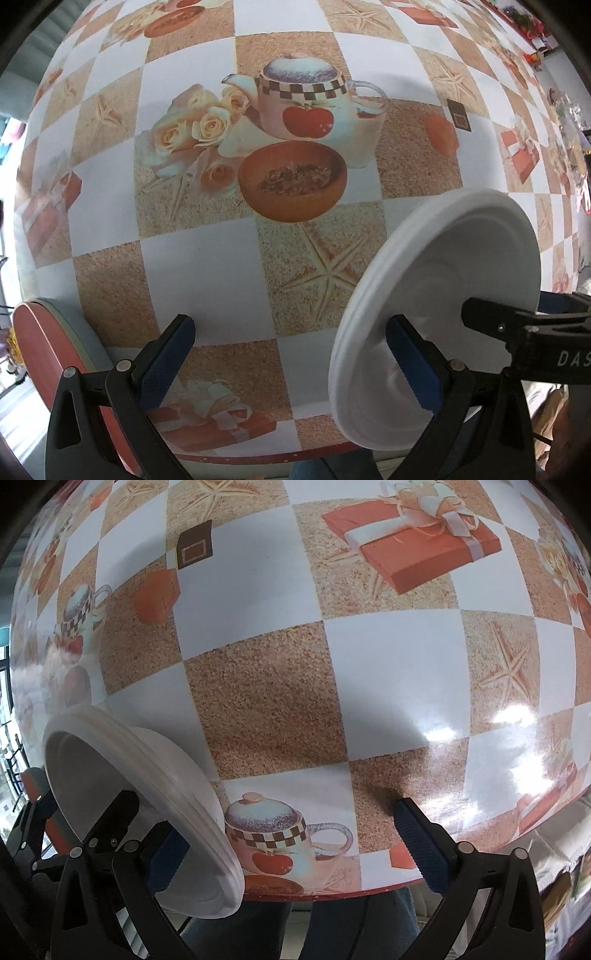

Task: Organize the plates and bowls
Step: 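Close both grippers on the white bowl's rim, then lift the white bowl with both grippers and carry it over the pink plates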

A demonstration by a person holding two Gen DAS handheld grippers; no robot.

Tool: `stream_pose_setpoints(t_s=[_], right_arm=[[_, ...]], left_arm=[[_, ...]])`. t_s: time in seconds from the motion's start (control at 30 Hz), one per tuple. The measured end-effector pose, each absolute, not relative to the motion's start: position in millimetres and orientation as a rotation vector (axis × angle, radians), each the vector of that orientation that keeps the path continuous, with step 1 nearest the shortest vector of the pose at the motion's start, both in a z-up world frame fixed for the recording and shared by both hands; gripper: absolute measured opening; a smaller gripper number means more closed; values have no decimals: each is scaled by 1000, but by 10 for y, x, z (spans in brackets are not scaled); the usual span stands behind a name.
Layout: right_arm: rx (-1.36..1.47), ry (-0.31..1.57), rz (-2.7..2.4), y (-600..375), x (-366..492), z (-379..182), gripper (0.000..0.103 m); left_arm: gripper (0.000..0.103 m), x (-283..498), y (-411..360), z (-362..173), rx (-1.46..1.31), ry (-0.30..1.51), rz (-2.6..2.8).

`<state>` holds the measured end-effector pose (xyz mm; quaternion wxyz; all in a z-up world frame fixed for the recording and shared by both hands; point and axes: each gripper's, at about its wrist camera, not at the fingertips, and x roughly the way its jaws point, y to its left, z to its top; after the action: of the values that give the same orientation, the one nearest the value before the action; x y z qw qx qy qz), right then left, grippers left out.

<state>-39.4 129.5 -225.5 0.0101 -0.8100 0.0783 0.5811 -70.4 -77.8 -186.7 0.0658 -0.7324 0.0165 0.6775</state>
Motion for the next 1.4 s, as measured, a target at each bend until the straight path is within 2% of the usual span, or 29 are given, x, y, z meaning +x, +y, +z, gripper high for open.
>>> stream_pose_setpoints(t_s=[0.2,0.4,0.5,0.6,0.63,0.73,0.77,0.8,0.83,1.07,1.4], right_arm=[[-2559,244,1775,1293,-423,-2296,103],[-2558,240,1780,1280,-468,-2309,103],[-2561,234,1785,1226,-433,-2250,97],[-2578,237,1821,1198,-436,-2223,76],[-2582,245,1828,1188,-434,-2212,73],[-2605,302,1858,1150,-425,-2180,50],[-2624,367,1871,1130,-424,-2175,33],[-2632,388,1870,1122,-444,-2183,21],[-2635,367,1863,1101,-440,-2191,21],[-2639,314,1863,1010,-432,-2211,21],[-2704,161,1907,442,-509,-2158,22]], left_arm=[[103,-630,-976,-1959,-2210,41,2040],[103,-774,-791,-1926,-2256,32,2016],[94,-760,-729,-1891,-2232,48,2019],[79,-716,-652,-1841,-2196,66,2011],[73,-704,-633,-1827,-2188,65,2010],[59,-694,-608,-1801,-2174,35,2002],[49,-694,-598,-1793,-2165,24,1998],[41,-691,-579,-1785,-2145,1,1981],[34,-689,-545,-1773,-2140,-9,1969],[34,-668,-575,-1795,-2134,-5,1974],[35,-477,-981,-1838,-2188,-116,2034]])
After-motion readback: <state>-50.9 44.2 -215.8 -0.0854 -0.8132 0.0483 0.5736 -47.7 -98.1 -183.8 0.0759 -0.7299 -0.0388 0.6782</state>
